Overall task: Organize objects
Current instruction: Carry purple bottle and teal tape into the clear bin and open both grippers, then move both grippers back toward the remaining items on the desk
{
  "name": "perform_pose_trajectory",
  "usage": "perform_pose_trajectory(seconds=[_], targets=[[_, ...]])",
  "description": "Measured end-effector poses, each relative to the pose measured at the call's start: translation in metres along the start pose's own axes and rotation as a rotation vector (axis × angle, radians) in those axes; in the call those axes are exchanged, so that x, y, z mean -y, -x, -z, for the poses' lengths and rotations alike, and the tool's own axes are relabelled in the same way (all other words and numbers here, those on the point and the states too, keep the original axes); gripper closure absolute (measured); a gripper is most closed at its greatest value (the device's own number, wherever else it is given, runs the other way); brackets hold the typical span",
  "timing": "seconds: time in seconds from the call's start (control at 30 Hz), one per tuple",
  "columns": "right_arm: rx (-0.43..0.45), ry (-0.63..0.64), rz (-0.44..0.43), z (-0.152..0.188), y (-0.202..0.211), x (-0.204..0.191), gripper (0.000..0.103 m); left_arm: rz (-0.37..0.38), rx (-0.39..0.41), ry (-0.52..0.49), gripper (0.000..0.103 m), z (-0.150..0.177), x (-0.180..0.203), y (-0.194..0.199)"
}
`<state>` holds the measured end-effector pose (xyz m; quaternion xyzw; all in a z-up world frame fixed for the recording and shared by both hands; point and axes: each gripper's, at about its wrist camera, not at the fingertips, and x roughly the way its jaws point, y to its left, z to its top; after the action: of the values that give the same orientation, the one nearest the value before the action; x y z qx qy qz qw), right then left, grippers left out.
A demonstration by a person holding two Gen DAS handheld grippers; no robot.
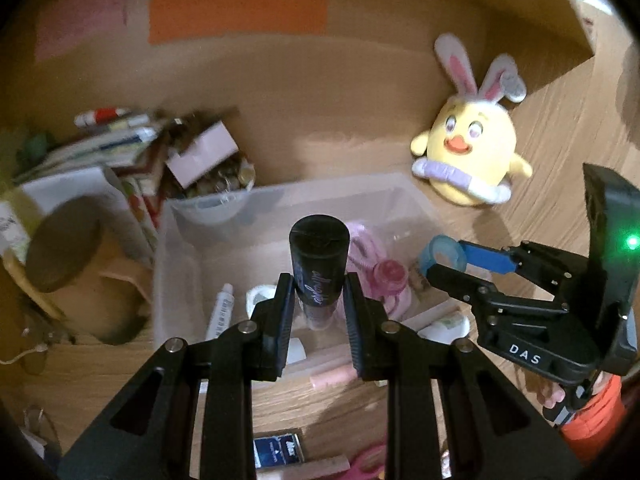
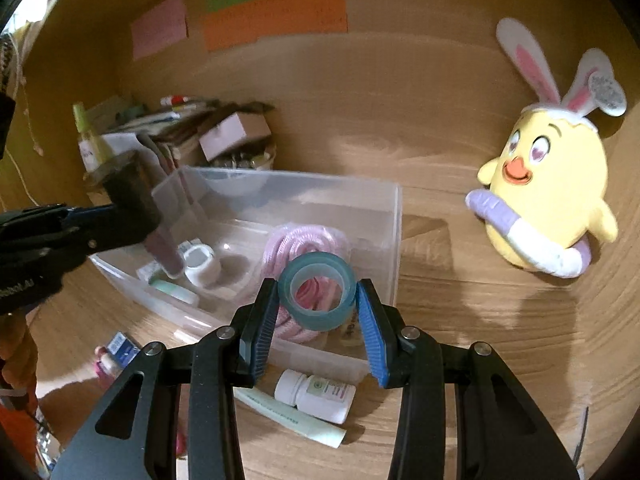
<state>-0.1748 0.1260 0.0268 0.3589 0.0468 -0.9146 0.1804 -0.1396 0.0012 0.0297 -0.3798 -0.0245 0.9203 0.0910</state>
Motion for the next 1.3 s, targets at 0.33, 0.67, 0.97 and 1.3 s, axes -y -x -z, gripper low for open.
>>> perform_pose_trajectory(seconds=[0.33,0.67,0.97,1.3], targets=[[-0.024,0.027,0.01,-0.001,-0.009,-0.002,0.066,0.021,-0.053,0.037,0.075,0.007,-0.003,-0.012],[0.019,0.049,-0.014,-0.001,0.021,-0.007,0.058,-0.062,0.052,0.009,0.035,0.01,-0.002,0.031],[0.043,0.091,-0.035,0.021,0.054,-0.012,0.05,-0.139,0.05,0.026,0.014,0.041,-0.022,0.06],[-0.082,0.106,-0.061,0.064,0.036,-0.007,0.05,-0.108,-0.124,0.07,0.014,0.1,-0.037,0.03]])
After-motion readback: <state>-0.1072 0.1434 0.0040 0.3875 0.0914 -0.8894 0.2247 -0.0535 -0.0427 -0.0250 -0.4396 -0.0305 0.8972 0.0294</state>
